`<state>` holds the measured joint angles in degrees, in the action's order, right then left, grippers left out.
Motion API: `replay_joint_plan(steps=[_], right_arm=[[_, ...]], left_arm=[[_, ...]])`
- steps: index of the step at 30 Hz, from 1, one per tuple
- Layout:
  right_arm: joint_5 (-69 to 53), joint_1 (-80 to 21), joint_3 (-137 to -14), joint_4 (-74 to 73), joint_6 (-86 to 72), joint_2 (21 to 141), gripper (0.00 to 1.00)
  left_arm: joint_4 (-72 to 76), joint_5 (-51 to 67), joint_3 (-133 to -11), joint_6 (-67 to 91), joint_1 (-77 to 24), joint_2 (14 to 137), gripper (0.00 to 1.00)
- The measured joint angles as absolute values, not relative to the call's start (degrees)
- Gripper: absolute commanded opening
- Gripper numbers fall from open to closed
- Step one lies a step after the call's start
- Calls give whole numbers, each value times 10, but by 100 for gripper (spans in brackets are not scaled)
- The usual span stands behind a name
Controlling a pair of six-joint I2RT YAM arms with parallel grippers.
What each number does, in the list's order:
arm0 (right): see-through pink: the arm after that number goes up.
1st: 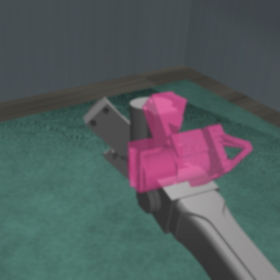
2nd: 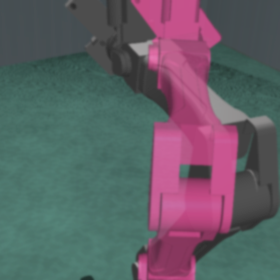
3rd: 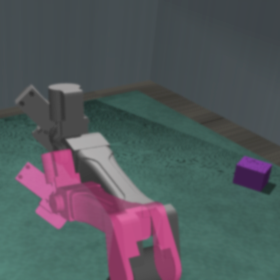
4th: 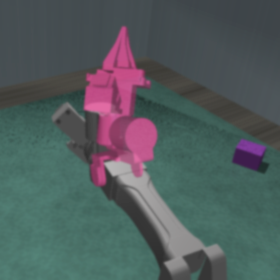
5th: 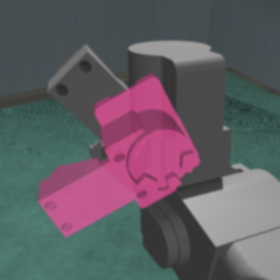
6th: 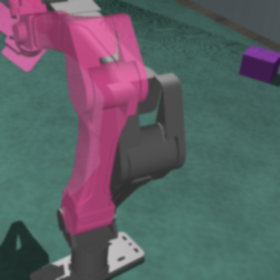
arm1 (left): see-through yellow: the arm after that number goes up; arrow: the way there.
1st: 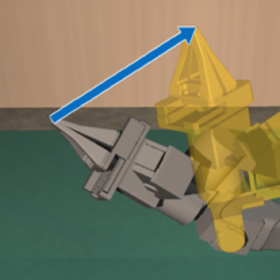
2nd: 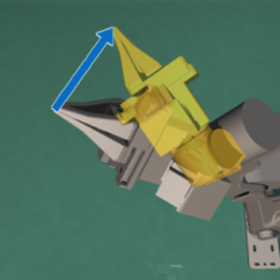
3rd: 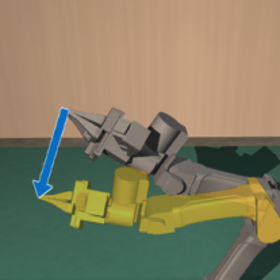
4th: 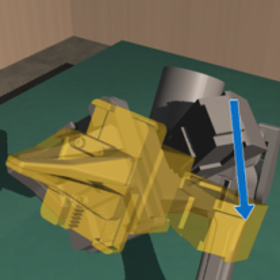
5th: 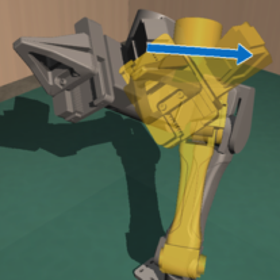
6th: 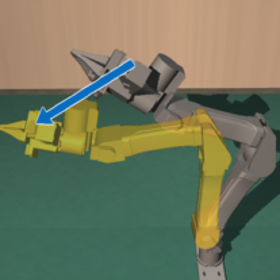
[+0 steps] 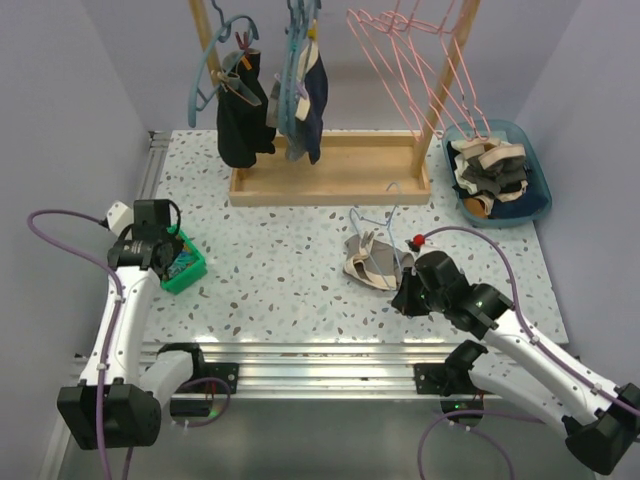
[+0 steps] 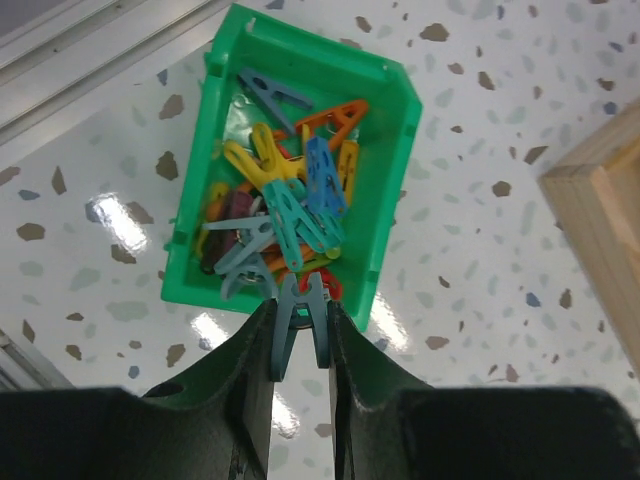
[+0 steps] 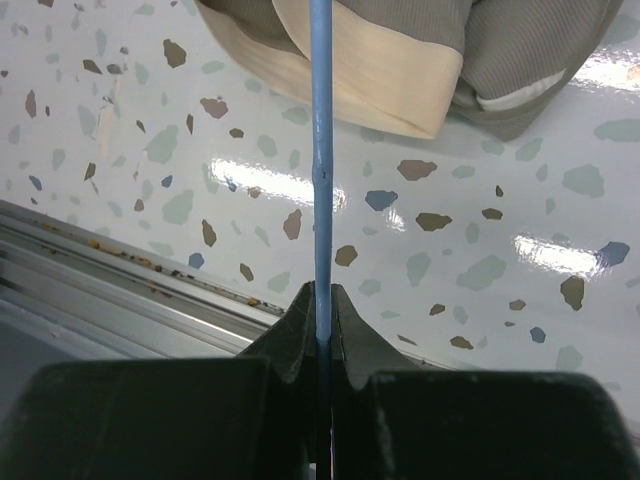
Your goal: Remove the underwear clipped to the hanger
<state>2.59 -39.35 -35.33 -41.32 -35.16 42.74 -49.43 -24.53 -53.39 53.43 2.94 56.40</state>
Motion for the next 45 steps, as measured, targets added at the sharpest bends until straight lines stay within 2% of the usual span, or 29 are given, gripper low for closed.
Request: replay_joint_plan(steps=[5, 6, 7, 12, 13, 15, 16, 19, 28, 38, 45], right_arm=[[16, -394, -355, -416, -340, 427, 0], [15, -394, -355, -417, -337, 427, 0], [15, -394, -356, -418, -335, 427, 0], [13, -394, -358, -425, -327, 426, 0], [10, -394, -358, -425, -326, 425, 0], [5, -393, -358, -425, -325, 423, 0], [3, -393, -358, -425, -324, 421, 0], [-2, -393, -358, -427, -323, 420, 0], [-28, -393, -358, -422, -310, 420, 0], [-62, -393, -368, -400, -272, 448, 0], [-74, -393, -379, -386, -264, 475, 0]], left_arm=[[-484, -245, -526, 512, 45, 602, 1], [-481, -245, -526, 511, 45, 608, 6], [-477, -245, -526, 508, 45, 613, 16], [-462, -245, -526, 496, 45, 621, 46], [-459, -245, -526, 496, 45, 622, 60], [-454, -245, -526, 489, 45, 622, 75], [-451, -245, -526, 488, 45, 621, 88], [-442, -240, -526, 483, 45, 620, 100], [-434, -166, -551, 467, 20, 590, 100], [-377, -84, -546, 544, -185, 586, 100], [-328, -95, -594, 579, -328, 709, 100]])
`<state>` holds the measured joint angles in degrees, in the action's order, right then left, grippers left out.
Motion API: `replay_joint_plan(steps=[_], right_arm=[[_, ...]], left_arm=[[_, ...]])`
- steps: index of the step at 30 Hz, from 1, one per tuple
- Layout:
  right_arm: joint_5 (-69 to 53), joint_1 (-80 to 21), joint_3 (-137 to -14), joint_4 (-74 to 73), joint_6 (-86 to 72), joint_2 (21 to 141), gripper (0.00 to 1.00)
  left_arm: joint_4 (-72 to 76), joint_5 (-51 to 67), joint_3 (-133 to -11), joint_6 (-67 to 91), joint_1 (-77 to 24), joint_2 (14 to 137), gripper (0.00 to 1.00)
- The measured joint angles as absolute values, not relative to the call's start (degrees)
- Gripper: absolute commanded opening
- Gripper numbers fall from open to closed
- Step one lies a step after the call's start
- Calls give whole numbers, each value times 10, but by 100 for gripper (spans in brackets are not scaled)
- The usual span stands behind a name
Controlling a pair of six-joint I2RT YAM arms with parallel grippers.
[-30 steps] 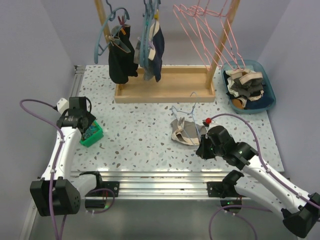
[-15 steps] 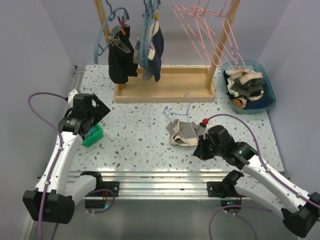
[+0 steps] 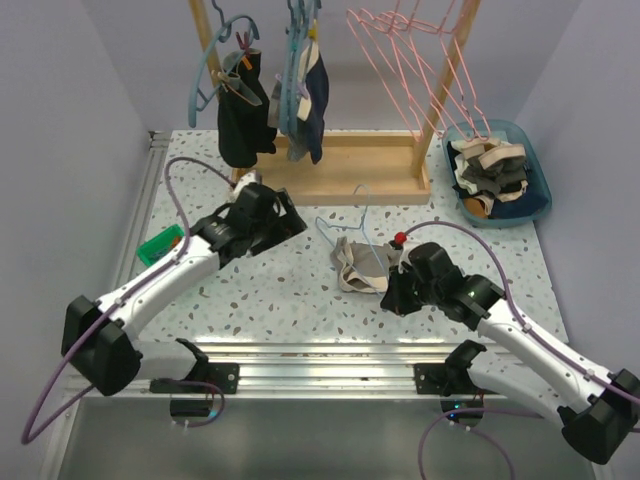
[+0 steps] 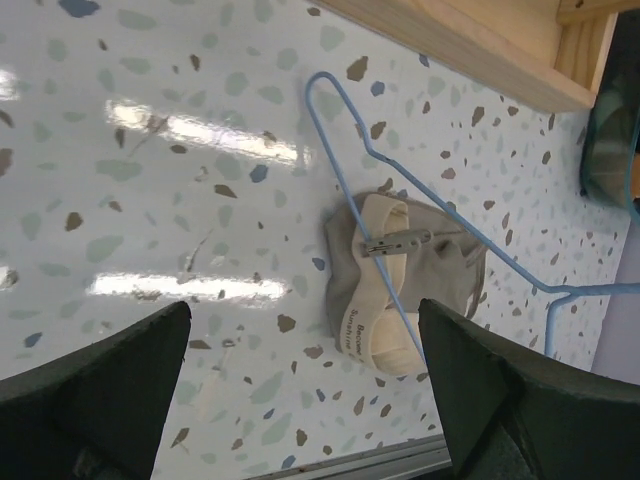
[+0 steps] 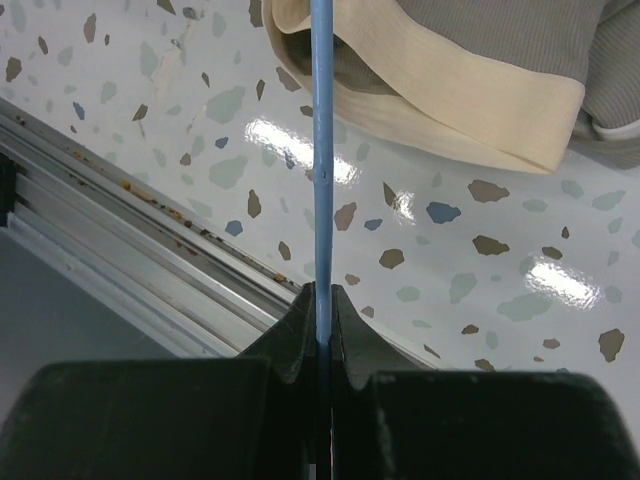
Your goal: Remove the underwear clipped to the hanger
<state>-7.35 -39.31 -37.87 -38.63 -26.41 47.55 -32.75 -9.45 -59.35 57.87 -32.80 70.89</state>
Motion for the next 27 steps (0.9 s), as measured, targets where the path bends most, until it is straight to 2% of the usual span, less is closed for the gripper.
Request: replay_joint_plan(steps=[7, 17, 27], right_arm=[[-85, -393, -387, -383, -263, 484, 0], [-86, -393, -387, -383, -263, 481, 0], [-83, -393, -390, -383, -274, 475, 0]], left_arm=[[-291, -112, -665, 580, -407, 839, 100], [-270, -124, -759, 579, -425, 962, 99], [-279, -125, -773, 590, -427, 995, 82]])
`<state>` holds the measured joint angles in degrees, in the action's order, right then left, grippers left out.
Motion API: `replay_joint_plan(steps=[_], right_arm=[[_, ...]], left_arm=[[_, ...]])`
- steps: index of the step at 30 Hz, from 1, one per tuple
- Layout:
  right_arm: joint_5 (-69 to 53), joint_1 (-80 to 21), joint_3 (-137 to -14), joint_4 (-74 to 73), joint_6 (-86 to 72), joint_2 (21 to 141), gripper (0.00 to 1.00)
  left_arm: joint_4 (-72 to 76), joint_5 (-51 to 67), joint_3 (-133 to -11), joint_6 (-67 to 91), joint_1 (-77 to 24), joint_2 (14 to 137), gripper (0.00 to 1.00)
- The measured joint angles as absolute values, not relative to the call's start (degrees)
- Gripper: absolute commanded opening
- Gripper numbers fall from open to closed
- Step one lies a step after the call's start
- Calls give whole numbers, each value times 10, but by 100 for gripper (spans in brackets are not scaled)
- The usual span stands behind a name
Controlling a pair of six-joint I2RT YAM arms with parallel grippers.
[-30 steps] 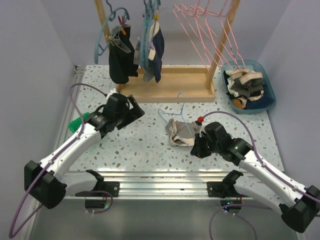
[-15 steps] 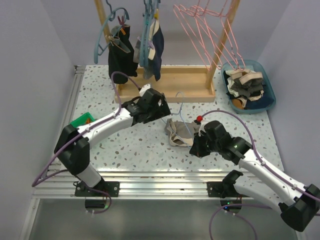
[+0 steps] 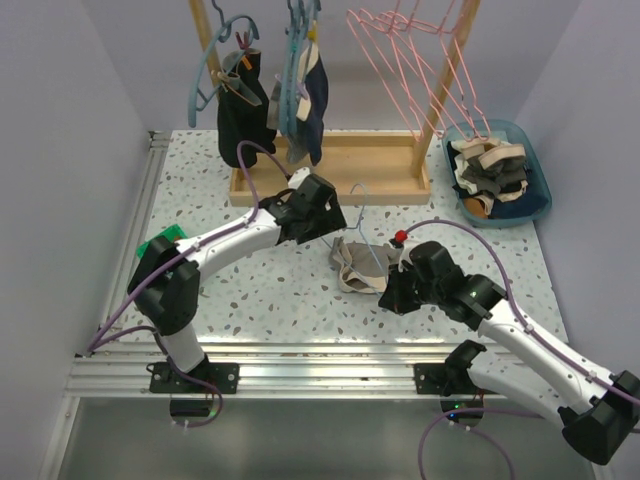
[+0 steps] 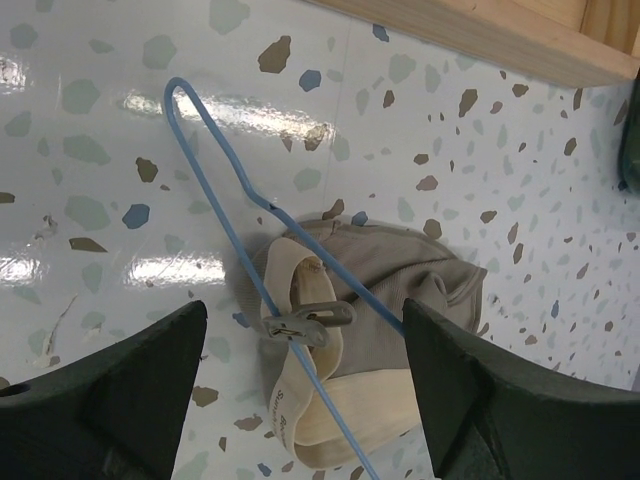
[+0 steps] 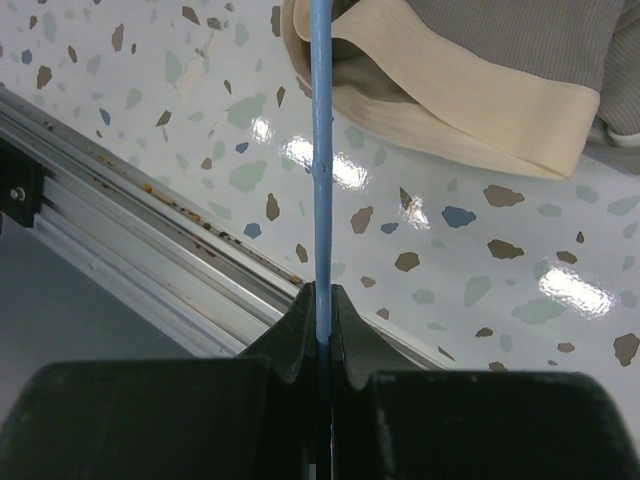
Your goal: Remove the underwear clipped to the hanger
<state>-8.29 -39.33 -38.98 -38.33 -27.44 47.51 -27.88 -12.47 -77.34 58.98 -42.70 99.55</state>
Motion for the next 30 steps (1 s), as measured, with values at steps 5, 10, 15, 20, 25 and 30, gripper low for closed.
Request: replay_joint_plan(steps=[5, 10, 15, 20, 25, 30], right_arm=[[-83, -394, -390, -381, -281, 481, 0], [-80, -394, -391, -378, -286, 492, 0], [-69, -394, -394, -362, -292, 503, 0], [-69, -394, -394, -353, -295, 506, 0], [-69, -394, -395, -353, -295, 507, 0], [-69, -394, -398, -353, -295, 506, 0]], left_arm=[[-274, -124, -768, 595, -429, 996, 77], [-261, -133, -744, 610, -432, 985, 77], [-256, -148, -704, 623, -439, 940, 77], [-252, -149, -708, 631, -440, 937, 77], [-249, -145, -708, 635, -440, 959, 77], [-251, -145, -714, 635, -440, 990, 77]])
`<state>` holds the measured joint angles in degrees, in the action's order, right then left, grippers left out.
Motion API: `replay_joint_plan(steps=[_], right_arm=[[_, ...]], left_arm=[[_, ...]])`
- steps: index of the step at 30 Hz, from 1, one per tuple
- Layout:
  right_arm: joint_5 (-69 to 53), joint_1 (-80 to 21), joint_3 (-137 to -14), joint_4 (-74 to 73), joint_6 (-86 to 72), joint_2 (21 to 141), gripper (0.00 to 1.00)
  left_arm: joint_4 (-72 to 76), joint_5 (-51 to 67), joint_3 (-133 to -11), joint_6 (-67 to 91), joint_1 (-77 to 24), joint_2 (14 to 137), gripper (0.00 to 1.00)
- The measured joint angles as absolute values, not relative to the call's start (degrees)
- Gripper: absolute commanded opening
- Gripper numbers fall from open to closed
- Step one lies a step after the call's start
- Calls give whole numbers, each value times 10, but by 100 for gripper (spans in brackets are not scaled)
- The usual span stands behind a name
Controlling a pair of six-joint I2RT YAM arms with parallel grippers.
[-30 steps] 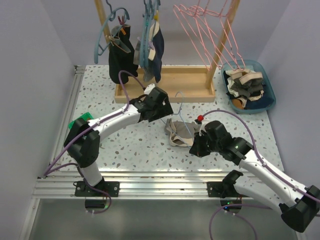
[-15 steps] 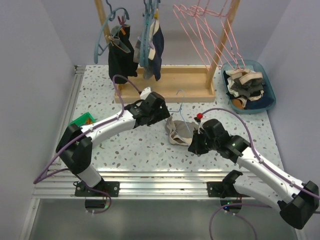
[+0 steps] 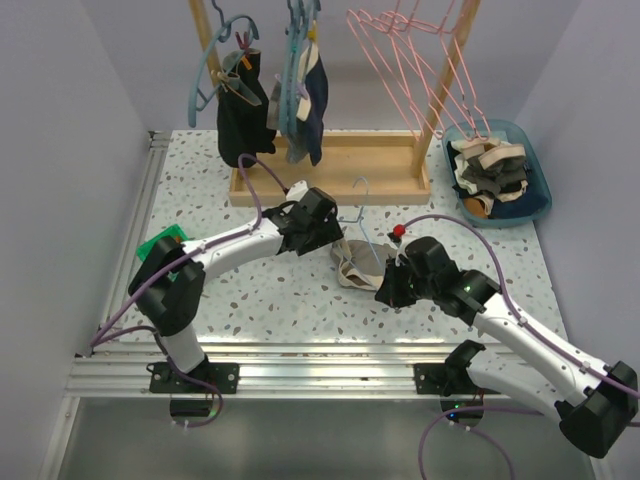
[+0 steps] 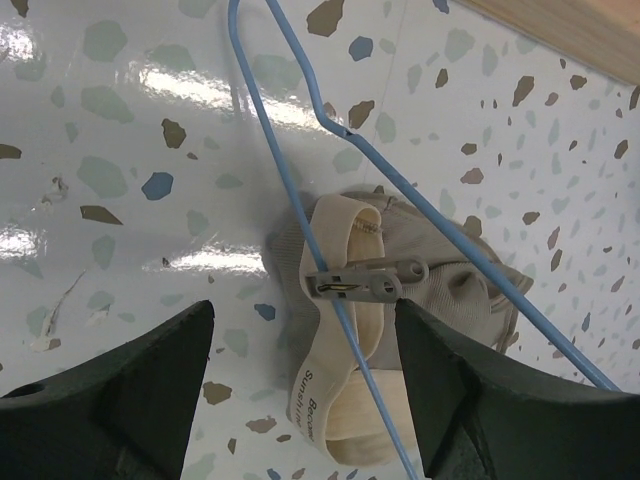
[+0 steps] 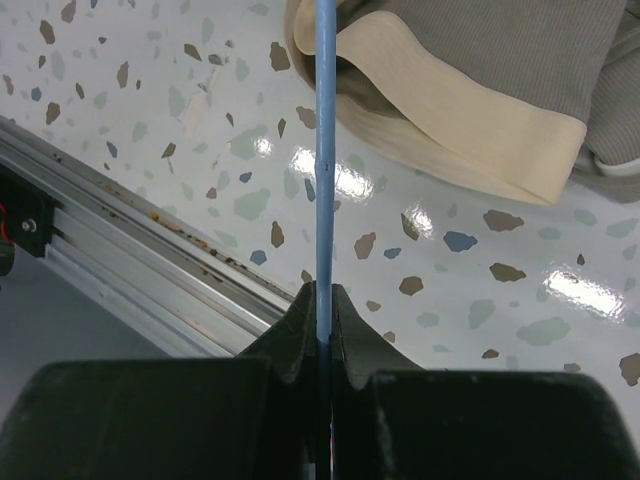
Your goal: Remove the underwear clipped to the hanger
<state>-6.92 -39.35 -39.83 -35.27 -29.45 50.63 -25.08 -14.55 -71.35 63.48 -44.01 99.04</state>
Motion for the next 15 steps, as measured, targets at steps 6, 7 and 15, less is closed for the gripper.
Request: replay_joint_plan(steps=[6, 7, 15], right_arm=[[-67, -394, -403, -356, -293, 506, 0], [-67, -394, -403, -356, -292, 506, 0], [-63, -394, -405, -361, -289, 506, 0]], left_arm=[[-250, -147, -727, 635, -440, 1003, 73], [-250, -149, -727, 635, -440, 1003, 71], [-251, -161, -685, 643, -440, 983, 65]])
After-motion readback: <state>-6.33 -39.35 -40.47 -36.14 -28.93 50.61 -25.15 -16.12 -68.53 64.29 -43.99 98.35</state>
